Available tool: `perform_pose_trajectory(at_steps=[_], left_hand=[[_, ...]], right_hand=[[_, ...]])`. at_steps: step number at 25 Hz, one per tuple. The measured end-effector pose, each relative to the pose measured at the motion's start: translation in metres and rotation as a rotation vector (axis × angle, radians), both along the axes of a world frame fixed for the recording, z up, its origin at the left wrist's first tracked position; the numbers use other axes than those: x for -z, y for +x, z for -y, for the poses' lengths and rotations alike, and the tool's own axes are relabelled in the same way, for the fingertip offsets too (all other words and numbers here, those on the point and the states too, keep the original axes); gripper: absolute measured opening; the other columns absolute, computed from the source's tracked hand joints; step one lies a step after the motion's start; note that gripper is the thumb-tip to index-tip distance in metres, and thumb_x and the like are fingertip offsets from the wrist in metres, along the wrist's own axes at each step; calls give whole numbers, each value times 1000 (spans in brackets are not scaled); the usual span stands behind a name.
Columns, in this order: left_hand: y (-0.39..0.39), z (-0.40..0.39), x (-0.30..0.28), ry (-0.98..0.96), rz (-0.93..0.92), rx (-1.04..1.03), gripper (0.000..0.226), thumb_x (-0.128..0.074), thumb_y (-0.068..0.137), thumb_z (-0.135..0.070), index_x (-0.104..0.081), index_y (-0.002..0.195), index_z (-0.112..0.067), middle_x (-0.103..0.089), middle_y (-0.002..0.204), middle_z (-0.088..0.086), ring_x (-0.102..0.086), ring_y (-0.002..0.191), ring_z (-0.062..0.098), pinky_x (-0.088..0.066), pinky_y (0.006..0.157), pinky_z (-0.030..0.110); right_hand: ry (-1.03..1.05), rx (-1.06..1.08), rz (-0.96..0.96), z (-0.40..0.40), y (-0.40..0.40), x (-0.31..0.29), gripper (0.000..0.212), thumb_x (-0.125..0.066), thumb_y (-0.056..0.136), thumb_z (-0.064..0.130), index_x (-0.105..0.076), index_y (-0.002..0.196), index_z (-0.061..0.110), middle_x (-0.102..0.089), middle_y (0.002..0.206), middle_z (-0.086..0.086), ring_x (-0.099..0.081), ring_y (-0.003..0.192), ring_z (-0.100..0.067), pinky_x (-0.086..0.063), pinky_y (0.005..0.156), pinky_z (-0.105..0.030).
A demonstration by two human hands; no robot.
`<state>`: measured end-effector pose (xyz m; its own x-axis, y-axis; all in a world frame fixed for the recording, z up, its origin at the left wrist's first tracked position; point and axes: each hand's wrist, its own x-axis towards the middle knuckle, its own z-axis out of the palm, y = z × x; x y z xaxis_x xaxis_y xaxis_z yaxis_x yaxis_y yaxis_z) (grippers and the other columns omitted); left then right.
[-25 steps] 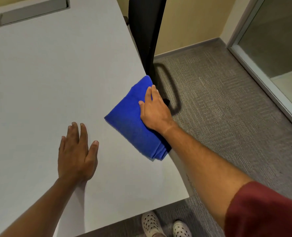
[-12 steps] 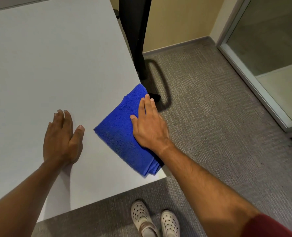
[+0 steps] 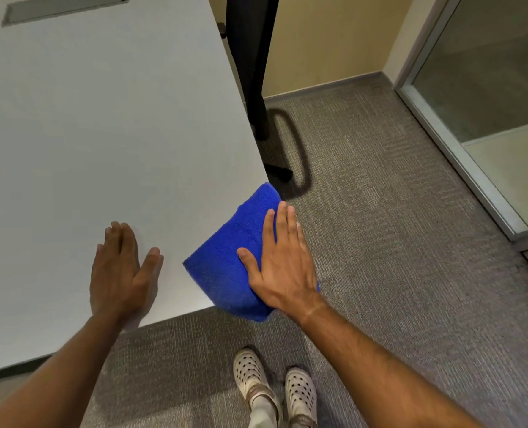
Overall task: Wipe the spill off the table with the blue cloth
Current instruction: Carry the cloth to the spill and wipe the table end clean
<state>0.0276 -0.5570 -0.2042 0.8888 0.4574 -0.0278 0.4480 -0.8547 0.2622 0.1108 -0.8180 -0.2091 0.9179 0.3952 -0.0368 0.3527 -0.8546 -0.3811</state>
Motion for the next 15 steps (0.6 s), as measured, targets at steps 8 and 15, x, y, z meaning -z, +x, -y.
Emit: perform_pose_trajectory(at_steps=[8, 15], left_hand=[[-8, 6, 0, 11, 13, 9, 79, -26, 91, -56, -21, 150, -3, -23, 160, 20, -18, 150, 31, -13, 122, 49], [-11, 3, -5, -55, 32, 31, 85, -24, 90, -57, -20, 152, 0, -22, 160, 21, -17, 150, 32, -14, 122, 49]], right_hand=[[-56, -9, 68, -24, -12, -1, 100, -12, 89, 77, -8, 157, 3, 2, 164, -24, 10, 153, -32, -3, 125, -49], [-66, 52, 99, -13, -29, 2, 90, -20, 95, 66, -11, 156, 1, -1, 164, -25, 7, 153, -33, 1, 125, -47]])
